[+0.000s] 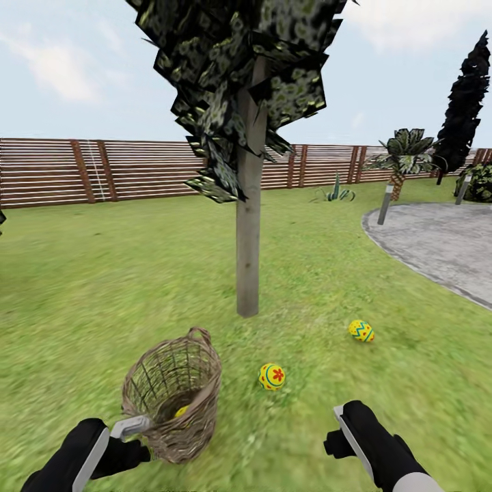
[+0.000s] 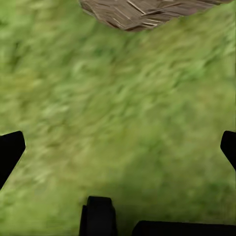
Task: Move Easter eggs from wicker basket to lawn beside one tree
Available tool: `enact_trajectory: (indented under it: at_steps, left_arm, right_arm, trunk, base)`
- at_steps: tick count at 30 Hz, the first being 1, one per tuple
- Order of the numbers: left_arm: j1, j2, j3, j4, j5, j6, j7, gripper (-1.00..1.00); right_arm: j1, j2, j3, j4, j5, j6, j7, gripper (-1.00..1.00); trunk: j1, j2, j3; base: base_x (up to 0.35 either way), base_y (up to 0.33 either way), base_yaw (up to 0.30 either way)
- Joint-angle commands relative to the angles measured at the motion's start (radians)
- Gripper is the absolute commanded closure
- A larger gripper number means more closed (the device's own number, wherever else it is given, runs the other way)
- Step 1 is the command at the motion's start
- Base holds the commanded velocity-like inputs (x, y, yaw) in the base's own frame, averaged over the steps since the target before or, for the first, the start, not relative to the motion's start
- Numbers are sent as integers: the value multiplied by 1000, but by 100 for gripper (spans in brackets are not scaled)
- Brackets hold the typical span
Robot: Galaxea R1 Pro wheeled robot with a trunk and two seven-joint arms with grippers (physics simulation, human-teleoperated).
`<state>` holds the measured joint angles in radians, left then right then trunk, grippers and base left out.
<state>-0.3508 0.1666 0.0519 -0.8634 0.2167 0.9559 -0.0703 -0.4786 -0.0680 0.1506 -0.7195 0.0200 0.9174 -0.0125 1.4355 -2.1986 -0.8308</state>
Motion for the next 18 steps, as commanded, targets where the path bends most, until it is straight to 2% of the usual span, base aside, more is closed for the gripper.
enact_trajectory:
  at_steps: [1, 11, 15, 18]
  left_arm:
    - [0, 0, 2, 0, -3, 3, -6, -100]
    - [0, 2, 3, 0, -2, 3, -6, -100]
    - [0, 4, 5, -1, 0, 3, -8, -100]
    - [0, 6, 5, -1, 0, 3, -51, -100]
  right_arm:
    - [-1, -1, 4, -1, 1, 6, -1, -100]
    - [0, -1, 4, -1, 1, 6, -1, -100]
    - [0, -1, 4, -1, 1, 6, -1, -100]
    - [0, -1, 5, -1, 1, 5, -1, -100]
  trunk:
    - [0, 0, -1]
    - [0, 0, -1]
    - [0, 0, -1]
    - [0, 0, -1]
  base:
    - [-71, 313, 0]
    - [-12, 317, 0]
    - [95, 314, 0]
    - [208, 285, 0]
